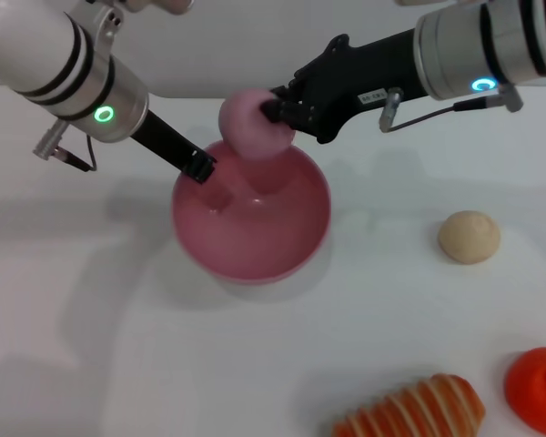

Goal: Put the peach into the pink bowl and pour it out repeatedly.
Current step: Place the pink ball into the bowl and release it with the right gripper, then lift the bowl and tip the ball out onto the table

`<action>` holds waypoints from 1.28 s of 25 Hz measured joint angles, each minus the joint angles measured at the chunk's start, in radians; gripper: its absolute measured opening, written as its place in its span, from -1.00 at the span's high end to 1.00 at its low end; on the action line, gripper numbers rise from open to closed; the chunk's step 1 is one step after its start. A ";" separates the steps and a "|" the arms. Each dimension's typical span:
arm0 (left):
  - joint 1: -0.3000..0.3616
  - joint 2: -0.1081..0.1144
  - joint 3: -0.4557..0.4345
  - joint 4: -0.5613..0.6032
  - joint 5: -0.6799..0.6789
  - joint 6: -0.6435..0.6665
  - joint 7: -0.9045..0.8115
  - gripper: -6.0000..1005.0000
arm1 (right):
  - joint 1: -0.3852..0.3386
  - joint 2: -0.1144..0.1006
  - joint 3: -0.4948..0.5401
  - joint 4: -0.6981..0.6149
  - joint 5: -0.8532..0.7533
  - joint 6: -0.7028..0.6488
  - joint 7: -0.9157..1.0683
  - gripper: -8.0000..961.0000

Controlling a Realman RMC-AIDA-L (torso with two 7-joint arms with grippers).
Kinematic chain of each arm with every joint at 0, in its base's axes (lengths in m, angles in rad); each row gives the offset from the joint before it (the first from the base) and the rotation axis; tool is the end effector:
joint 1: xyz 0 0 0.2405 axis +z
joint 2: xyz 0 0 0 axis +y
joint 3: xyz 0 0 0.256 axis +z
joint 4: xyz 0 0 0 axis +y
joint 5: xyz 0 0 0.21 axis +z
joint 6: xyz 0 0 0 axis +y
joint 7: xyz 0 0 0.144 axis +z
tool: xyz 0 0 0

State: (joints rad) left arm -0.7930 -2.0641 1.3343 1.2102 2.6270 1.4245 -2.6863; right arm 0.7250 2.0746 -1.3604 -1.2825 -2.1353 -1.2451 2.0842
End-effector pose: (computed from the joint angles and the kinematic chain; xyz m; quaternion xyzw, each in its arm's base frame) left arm -0.1400 0.4044 0.0013 -0.9022 -0.3388 0.1311 0.2326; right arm 0.0759 0.3931 -0.0096 -0.9811 0.0679 0.0671 0.1684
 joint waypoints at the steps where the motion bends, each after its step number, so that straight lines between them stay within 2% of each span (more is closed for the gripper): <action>1: -0.003 0.000 0.004 -0.009 -0.016 -0.007 -0.001 0.92 | 0.003 0.000 0.000 0.007 0.000 0.003 -0.003 0.79; 9: -0.004 0.000 -0.001 -0.021 -0.020 -0.022 -0.001 0.92 | -0.013 -0.002 0.034 -0.002 0.008 0.013 -0.021 0.56; 12: -0.005 0.001 0.000 -0.021 -0.020 -0.041 -0.001 0.92 | -0.049 -0.002 0.097 -0.004 0.060 0.058 -0.054 0.32; 14: -0.004 0.002 0.002 -0.021 -0.020 -0.053 0.002 0.92 | -0.090 -0.002 0.155 0.006 0.134 0.105 -0.103 0.16; 19: 0.015 0.002 0.014 -0.001 -0.029 -0.143 0.025 0.92 | -0.207 -0.003 0.320 0.161 0.531 0.213 -0.430 -0.07; 20: 0.040 0.001 0.061 0.043 -0.048 -0.210 0.058 0.92 | -0.227 -0.001 0.337 0.209 0.624 0.231 -0.537 -0.11; 23: 0.064 0.003 0.105 0.075 -0.056 -0.263 0.069 0.92 | -0.275 -0.002 0.361 0.377 0.918 0.266 -0.874 -0.10; 24: 0.101 0.004 0.173 0.119 -0.060 -0.351 0.089 0.92 | -0.285 -0.003 0.369 0.431 0.996 0.270 -0.956 -0.10; 25: 0.101 0.004 0.173 0.119 -0.060 -0.351 0.089 0.92 | -0.293 -0.003 0.380 0.472 1.057 0.272 -1.017 -0.09; 28: 0.168 0.002 0.313 0.181 -0.051 -0.551 0.115 0.92 | -0.323 -0.001 0.464 0.602 1.230 0.272 -1.177 -0.08; 29: 0.168 0.002 0.313 0.181 -0.051 -0.551 0.115 0.92 | -0.323 -0.001 0.464 0.602 1.230 0.272 -1.177 -0.08; 30: 0.215 0.002 0.397 0.205 -0.035 -0.682 0.116 0.92 | -0.330 -0.001 0.489 0.630 1.270 0.270 -1.204 -0.08; 31: 0.238 0.002 0.428 0.211 -0.030 -0.745 0.117 0.92 | -0.335 -0.002 0.506 0.647 1.290 0.267 -1.219 -0.08; 32: 0.238 0.002 0.428 0.211 -0.030 -0.745 0.117 0.92 | -0.341 -0.003 0.525 0.662 1.306 0.265 -1.228 -0.07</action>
State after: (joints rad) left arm -0.5554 -2.0620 1.7626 1.4213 2.5972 0.6795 -2.5694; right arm 0.3842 2.0716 -0.8359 -0.6203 -0.8296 -0.9800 0.8566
